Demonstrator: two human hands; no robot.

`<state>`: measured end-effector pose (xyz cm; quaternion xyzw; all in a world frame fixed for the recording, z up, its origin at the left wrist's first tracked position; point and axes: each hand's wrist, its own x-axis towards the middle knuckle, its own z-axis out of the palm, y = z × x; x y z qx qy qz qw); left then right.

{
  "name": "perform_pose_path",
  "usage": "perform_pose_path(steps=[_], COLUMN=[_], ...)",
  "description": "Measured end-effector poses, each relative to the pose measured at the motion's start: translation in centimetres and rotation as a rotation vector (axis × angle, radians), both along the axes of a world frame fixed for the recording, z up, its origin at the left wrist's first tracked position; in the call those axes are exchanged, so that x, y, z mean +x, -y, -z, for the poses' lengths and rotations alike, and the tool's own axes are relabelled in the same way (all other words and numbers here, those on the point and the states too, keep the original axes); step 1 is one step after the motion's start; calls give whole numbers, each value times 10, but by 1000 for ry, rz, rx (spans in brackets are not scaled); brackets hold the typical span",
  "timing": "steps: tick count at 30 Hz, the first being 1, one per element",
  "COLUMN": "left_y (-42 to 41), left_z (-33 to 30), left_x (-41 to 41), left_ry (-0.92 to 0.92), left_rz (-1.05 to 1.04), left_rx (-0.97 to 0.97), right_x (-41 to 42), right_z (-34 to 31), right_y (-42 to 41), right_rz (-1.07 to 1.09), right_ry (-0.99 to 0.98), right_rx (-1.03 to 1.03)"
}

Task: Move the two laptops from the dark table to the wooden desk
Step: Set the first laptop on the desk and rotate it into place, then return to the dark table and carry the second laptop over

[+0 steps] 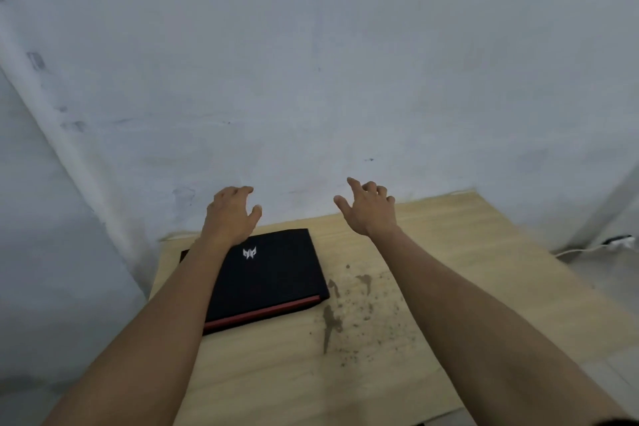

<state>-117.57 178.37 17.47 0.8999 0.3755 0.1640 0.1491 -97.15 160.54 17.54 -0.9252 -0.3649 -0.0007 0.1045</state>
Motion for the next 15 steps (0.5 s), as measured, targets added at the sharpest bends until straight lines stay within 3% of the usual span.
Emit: perform_pose_path(steps=[7, 15], left_y=[41, 166], left_z=[-40, -50], left_x=[41, 122], left_ry=[65, 155], left_rz=[190, 545], left_rx=[64, 57], right_x=[1, 8], right_z=[-25, -39], right_y=[78, 232], right_rz=[149, 460], right_ry=[17, 19], right_rx=[24, 65])
